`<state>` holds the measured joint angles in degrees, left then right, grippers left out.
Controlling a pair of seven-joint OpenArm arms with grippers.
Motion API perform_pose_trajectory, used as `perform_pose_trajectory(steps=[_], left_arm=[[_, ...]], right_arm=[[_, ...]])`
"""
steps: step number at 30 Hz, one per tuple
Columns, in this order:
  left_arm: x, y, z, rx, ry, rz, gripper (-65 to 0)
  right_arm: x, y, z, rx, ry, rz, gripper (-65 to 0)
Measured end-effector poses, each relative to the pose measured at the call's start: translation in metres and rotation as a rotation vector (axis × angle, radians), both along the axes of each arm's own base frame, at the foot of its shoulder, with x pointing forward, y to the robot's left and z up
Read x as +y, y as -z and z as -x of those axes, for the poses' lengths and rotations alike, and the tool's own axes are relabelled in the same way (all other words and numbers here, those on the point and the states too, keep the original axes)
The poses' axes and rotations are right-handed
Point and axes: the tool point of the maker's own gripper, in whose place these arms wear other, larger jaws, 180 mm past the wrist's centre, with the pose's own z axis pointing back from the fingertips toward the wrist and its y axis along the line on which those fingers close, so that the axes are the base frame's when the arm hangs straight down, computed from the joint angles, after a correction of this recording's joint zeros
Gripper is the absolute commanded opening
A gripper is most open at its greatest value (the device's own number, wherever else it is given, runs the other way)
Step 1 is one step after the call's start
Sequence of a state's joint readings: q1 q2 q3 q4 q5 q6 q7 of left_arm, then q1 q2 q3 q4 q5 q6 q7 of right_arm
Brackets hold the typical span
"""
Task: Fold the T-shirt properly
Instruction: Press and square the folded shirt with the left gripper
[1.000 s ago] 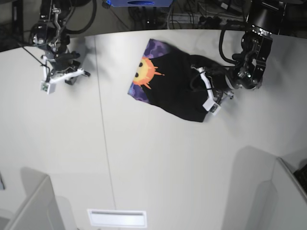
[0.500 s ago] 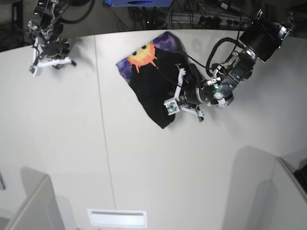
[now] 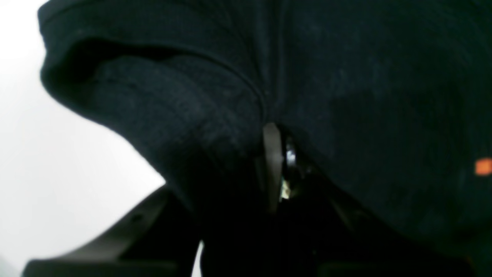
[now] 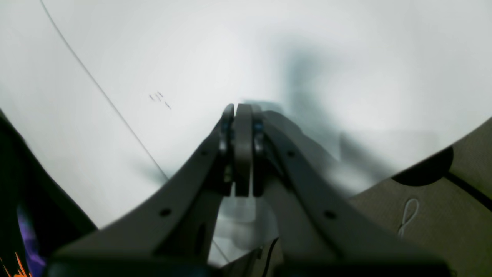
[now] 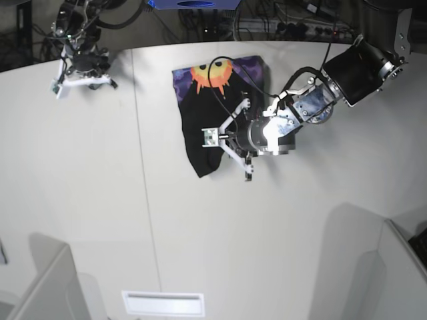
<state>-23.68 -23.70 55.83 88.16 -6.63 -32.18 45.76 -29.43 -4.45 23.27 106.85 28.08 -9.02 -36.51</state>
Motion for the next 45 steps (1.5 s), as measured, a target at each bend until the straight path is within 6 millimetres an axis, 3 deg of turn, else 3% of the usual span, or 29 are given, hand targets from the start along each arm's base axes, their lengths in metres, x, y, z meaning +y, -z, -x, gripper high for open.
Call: perform_pose_trajectory(steps=[10,20,37,45], left_arm=[[-0.028,-0.005,-0.002,-0.041,0.032,0.005,-65.0],[-0.035,0.001,0.009,-0.046,0.084,-0.016,-65.0],[-0.036,0.0,0.008,-0.044,0.081,-0.005,-65.0],[-0.038,-0.008,-0.001,-0.062,0.081,0.005,-21.6]], right_arm=[[0.0,0.0,0.001,0.003,0.0,0.0,-65.0],[0.001,0.001,0.002,0.004,0.002,-0.001,-65.0],[0.001,0.001,0.002,0.004,0.002,-0.001,-65.0],[0.002,0.0,0.0,-0.001,-0.002,-0.004,-65.0]])
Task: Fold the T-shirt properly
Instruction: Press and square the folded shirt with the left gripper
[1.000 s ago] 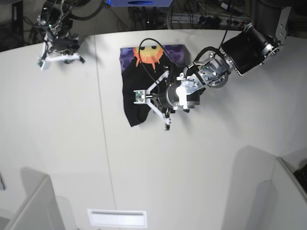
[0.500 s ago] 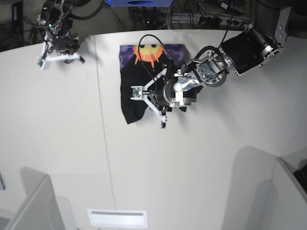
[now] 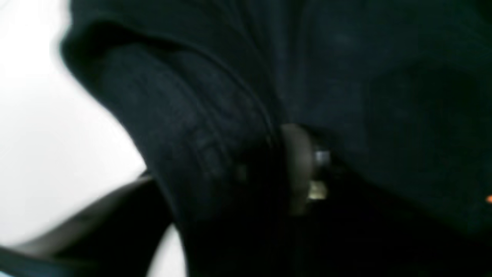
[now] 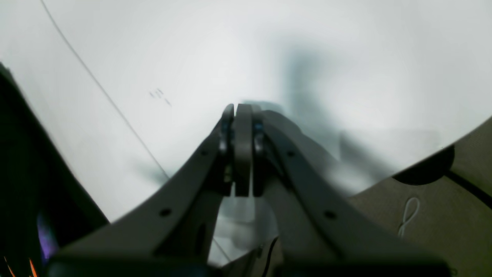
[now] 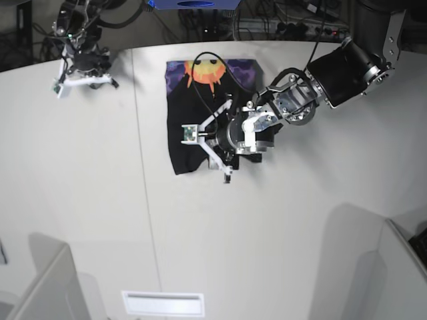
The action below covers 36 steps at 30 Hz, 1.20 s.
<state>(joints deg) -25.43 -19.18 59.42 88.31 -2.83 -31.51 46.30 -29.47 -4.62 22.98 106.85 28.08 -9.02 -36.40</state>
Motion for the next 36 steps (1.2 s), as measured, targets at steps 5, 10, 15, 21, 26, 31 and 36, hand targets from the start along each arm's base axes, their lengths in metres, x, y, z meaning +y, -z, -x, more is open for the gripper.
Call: perform_pose_trajectory(steps=[5,10,15,21,26,31,36], left_arm=[[-0.001,-0.008,-0.009,-0.019,0.004,0.002,-9.1],[-0.006,-0.022,-0.013,-0.031,0.015,0.026,-8.6],[-0.007,-0.064,-0.051,-0.107,-0.117,0.154,-8.6],[0.001,-0.092,-0.054,-0.134,-0.234,0.288,-8.9],[0.029,-0.123,-0.051,-0.194,-0.366,0.417,-30.9],[0.061,-0.126,-0.039,-0.207,-0.479,0.453,-65.0],[0.089,-0.113,-0.017,-0.21,-0.572,0.585,-65.0]], right_arm=[[0.0,0.0,0.001,0.002,0.0,0.0,-65.0],[0.0,-0.001,-0.004,-0.009,0.0,0.001,-65.0],[0.001,-0.002,-0.006,-0.013,-0.002,-0.002,-65.0],[-0.002,-0.003,-0.007,-0.015,-0.007,0.011,-65.0],[-0.005,-0.029,-0.02,-0.167,-0.126,0.106,-65.0],[-0.001,-0.03,-0.01,-0.196,-0.19,0.125,-65.0],[-0.01,-0.037,0.004,-0.182,-0.257,0.179,-65.0]])
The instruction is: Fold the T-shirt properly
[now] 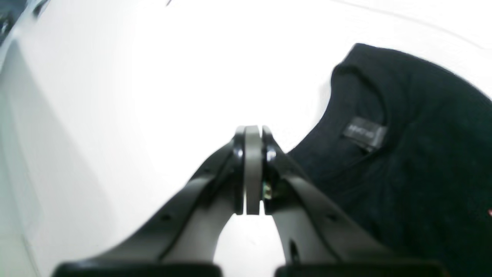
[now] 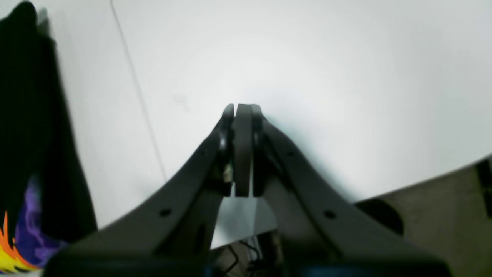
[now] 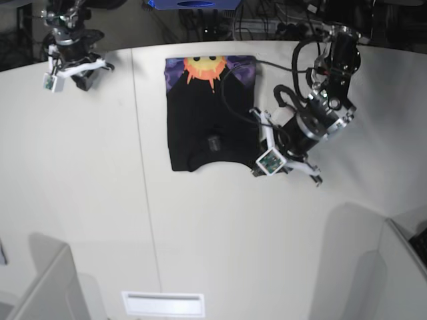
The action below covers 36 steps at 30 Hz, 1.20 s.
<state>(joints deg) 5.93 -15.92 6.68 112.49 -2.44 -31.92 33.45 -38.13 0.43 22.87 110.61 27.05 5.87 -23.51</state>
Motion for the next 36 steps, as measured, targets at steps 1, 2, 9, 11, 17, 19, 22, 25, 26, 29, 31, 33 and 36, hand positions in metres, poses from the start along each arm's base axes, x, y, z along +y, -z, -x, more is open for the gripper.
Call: perform_pose_trajectory(steps=[1,2,9,11,17,19,22,25,26,29,31,33,36], left_arm=[[0.001,0.003,0.009,-0.002,0.001,0.04,-65.0],[0.001,0.007,0.02,0.001,0.004,0.083,-65.0],[0.036,0.039,0.073,0.068,-0.078,0.173,-65.0],[0.043,0.05,0.09,0.098,-0.1,0.187,-65.0],[0.046,0.041,0.133,0.057,-0.107,0.323,-65.0],[0.052,0.048,0.147,0.074,-0.128,0.35,-65.0],[0.058,0.065,0.169,0.127,-0.161,0.366,-65.0],[0.064,0.087,0.2,0.207,-0.166,0.319,-65.0],[0.065,0.094,0.212,0.236,-0.159,0.295,-65.0],[0.064,0.103,0.247,0.297,-0.157,0.303,-65.0],[0.065,0.109,0.27,0.35,-0.174,0.307,-65.0],[0.067,0.117,0.288,0.405,-0.189,0.305,-65.0],[0.073,0.137,0.309,0.468,-0.258,0.31,-65.0]], right_arm=[[-0.001,-0.001,0.003,0.005,-0.012,0.007,-65.0],[-0.001,-0.002,0.007,0.014,-0.03,0.012,-65.0],[-0.025,0.008,0.027,0.114,-0.119,0.164,-65.0],[-0.02,0.006,0.025,0.086,-0.2,0.228,-65.0],[0.001,-0.001,0.045,0.009,-0.303,0.317,-65.0],[-0.002,0.0,0.055,0.03,-0.309,0.337,-65.0],[-0.002,0.007,0.074,0.096,-0.318,0.325,-65.0],[-0.001,0.017,0.104,0.208,-0.336,0.304,-65.0],[-0.002,0.02,0.116,0.253,-0.337,0.302,-65.0],[-0.004,0.03,0.149,0.401,-0.351,0.281,-65.0],[-0.007,0.034,0.157,0.452,-0.366,0.278,-65.0],[-0.012,0.037,0.161,0.494,-0.385,0.283,-65.0],[0.004,0.057,0.178,0.576,-0.465,0.241,-65.0]])
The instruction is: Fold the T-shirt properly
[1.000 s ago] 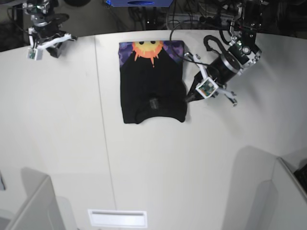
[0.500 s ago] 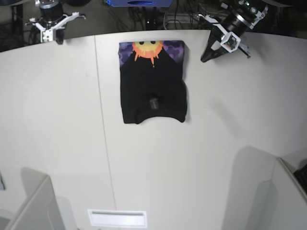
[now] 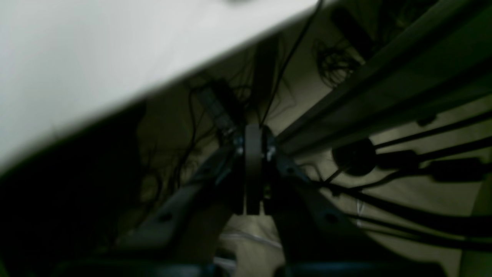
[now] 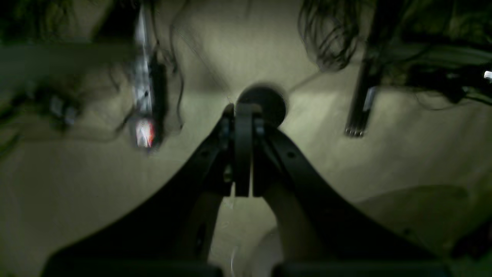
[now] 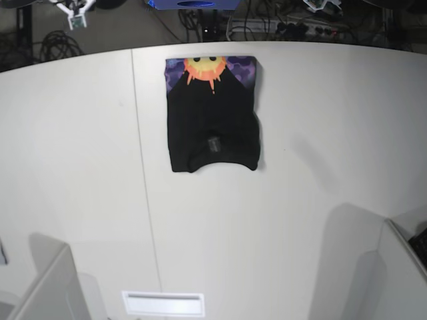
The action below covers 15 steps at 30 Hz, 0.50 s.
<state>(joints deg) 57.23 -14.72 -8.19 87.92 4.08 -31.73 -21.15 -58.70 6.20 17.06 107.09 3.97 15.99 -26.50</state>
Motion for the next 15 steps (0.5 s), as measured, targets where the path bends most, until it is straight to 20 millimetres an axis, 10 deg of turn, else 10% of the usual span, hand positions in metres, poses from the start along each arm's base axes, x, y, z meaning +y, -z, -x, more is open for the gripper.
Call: perform_pose_trajectory(steps=[4,15], left_arm=[[0.009,0.034,0.026,0.114,-0.053,-0.018,-65.0],[0.02,0.128,0.054,0.345,-0.246,-0.013,-65.0]], right_arm=[[0.037,0.034,0.026,0.11,-0.067,-0.112,-65.0],[0.054,0.131,0.064,0.256,-0.078,-0.197,-65.0]])
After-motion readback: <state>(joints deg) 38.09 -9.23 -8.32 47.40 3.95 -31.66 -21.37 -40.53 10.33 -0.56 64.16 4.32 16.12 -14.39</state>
